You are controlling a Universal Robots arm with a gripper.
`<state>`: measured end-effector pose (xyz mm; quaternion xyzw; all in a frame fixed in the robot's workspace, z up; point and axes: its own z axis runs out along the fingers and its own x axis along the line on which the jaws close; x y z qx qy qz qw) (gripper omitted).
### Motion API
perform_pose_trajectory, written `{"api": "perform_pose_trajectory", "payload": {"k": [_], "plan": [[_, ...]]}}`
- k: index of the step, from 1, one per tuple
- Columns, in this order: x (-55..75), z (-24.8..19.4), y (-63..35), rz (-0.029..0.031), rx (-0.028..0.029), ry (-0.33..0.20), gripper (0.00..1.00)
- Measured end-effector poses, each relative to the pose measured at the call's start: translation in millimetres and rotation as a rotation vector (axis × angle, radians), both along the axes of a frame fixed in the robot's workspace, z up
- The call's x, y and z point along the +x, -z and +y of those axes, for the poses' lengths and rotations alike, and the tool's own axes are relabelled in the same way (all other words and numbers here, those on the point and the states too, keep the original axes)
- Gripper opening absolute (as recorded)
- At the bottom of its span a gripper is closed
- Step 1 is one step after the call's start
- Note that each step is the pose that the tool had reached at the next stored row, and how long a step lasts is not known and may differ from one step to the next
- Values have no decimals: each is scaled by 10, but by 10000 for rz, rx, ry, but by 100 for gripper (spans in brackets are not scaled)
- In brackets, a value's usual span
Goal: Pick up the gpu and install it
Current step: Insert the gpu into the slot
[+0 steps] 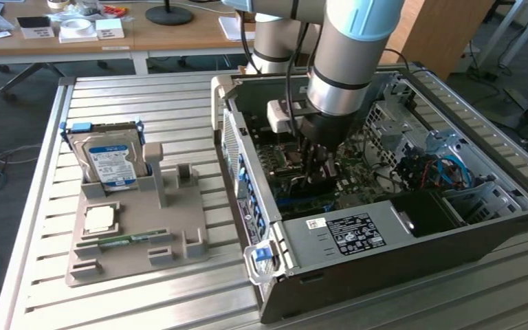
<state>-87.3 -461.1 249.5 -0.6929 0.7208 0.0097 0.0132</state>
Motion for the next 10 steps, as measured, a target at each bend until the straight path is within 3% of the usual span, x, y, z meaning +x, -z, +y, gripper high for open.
{"api": "perform_pose_trajectory", "payload": {"k": [10], "plan": [[-9,1,16,4,5,1,27]]}}
